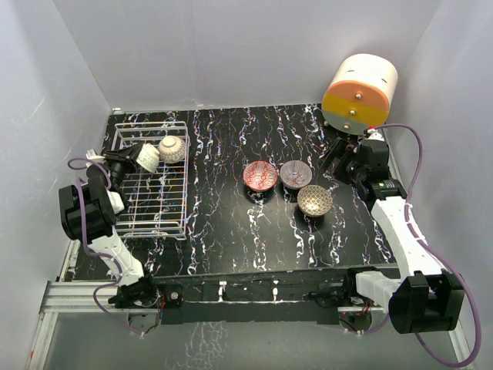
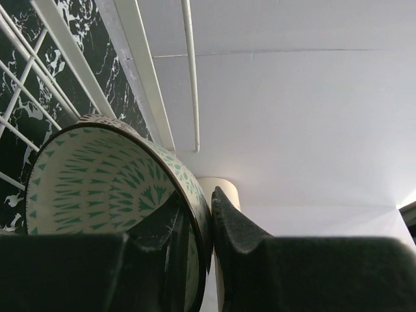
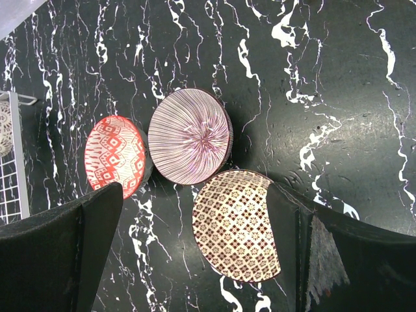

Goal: Load the bowls into the dish rack

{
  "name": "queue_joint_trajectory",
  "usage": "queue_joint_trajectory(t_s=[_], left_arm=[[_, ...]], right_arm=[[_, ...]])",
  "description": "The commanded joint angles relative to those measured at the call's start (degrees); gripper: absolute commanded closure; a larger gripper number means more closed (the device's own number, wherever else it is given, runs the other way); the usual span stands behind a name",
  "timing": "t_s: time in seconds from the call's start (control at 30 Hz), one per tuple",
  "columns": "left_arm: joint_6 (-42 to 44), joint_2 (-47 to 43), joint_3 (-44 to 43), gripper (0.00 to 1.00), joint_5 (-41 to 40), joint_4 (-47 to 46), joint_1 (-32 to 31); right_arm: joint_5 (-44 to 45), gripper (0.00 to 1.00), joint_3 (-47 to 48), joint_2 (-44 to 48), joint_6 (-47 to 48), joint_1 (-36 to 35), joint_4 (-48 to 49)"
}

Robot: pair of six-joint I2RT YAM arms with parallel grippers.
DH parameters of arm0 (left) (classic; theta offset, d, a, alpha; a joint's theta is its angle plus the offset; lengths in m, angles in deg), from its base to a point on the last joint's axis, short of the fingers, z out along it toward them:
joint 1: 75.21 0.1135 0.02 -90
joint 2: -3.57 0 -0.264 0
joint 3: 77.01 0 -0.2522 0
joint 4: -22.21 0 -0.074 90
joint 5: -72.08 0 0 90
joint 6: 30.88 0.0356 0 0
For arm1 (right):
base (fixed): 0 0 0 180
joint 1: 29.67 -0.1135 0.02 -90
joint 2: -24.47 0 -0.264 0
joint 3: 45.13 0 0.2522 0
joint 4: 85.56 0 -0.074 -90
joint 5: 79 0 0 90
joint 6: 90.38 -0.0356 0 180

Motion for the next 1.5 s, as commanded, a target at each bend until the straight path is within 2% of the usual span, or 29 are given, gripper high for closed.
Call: queue_joint_trajectory(t_s=[0.0, 0.1, 0.17, 0.43, 0.5, 0.6, 0.87, 0.93, 1.27, 1.33, 1.47], left_arm=[[-3.53, 1.38, -0.15, 1.00, 1.31, -8.28, 0.31], [-3.84, 1.20, 0.28, 1.00, 1.37, -7.79, 0.37], [-2.16, -0.72, 0.16, 1.00, 1.48, -3.79, 0.46], [14.94, -13.55, -3.32, 1.00, -3.71, 32.40, 0.75], [16.67, -14.81, -4.20, 1.00, -4.64, 38.06, 0.85], [13.82, -12.87, -2.38, 1.00, -3.00, 32.81, 1.34], [-2.73, -4.08, 3.66, 1.00, -1.42, -1.37, 1.36], [-5.09, -2.93, 3.00, 1.00, -1.05, -6.08, 1.32], [-4.98, -1.75, 0.42, 1.00, 1.03, -2.40, 0.82], [-3.83, -1.73, 0.59, 1.00, 1.05, 0.19, 0.83], [1.29, -3.54, -0.14, 1.00, 1.02, 12.23, 0.83]], right_arm=[[1.03, 0.04, 0.10, 0.24, 0.09, 0.31, 3.46], [0.92, 0.04, -0.10, 0.29, -0.01, 0.33, 3.66], [0.80, 0.04, -0.22, 0.19, -0.12, 0.33, 3.80], [0.87, 0.04, -0.49, 0.15, -0.12, 0.33, 3.97], [0.86, 0.04, -0.57, 0.14, -0.15, 0.30, 4.00], [0.83, 0.04, -0.62, 0.25, -0.13, 0.33, 4.11], [1.03, 0.04, -0.41, 0.29, 0.01, 0.31, 3.89], [0.81, 0.04, -0.11, 0.03, -0.10, 0.31, 3.97], [0.92, 0.04, 0.01, -0.38, -0.13, 0.29, 3.98], [1.12, 0.04, -0.09, -0.29, -0.07, 0.33, 3.97], [1.22, 0.04, -0.31, -0.29, -0.09, 0.33, 3.97]])
